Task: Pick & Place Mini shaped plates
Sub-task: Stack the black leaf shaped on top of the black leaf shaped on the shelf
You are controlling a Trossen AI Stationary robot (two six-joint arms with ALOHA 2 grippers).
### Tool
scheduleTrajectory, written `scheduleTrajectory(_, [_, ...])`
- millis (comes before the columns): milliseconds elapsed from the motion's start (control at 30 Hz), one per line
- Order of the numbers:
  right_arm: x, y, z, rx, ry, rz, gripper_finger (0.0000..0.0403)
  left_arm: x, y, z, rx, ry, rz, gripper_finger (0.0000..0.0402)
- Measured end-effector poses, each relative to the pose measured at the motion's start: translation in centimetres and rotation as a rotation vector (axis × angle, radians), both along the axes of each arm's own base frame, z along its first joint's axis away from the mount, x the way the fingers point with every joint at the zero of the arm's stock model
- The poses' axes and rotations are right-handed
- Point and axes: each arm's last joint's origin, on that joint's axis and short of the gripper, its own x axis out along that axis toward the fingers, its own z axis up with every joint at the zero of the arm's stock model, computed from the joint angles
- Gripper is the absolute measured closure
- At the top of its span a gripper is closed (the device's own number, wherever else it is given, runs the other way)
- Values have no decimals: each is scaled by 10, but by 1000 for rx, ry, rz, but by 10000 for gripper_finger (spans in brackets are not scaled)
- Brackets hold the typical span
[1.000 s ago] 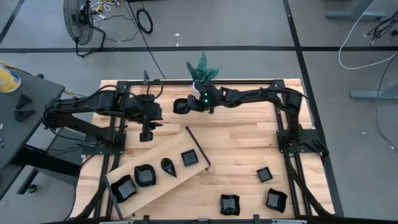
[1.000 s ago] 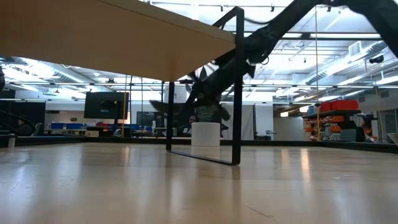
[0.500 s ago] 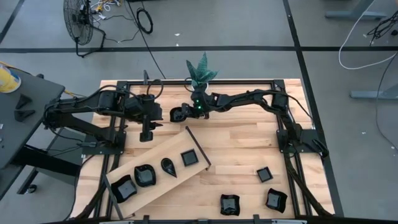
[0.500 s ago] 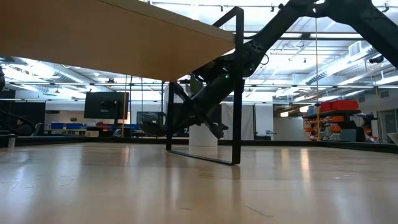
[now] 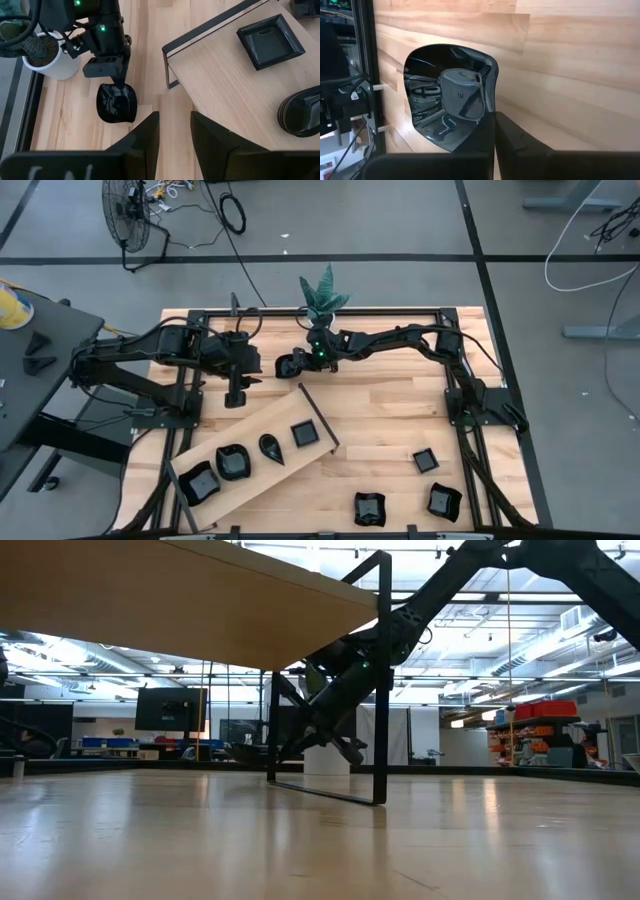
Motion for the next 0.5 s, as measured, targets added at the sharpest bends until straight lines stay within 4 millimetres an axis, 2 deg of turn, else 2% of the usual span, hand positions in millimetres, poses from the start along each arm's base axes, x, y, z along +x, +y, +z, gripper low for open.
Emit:
scheduleTrajectory(367, [0, 1, 0, 18, -6, 22, 348, 0, 0, 0, 1, 0, 0, 287])
scheduleTrajectory(500, [0, 2, 0, 2, -16, 81, 324, 0, 0, 0, 2, 4, 0, 287])
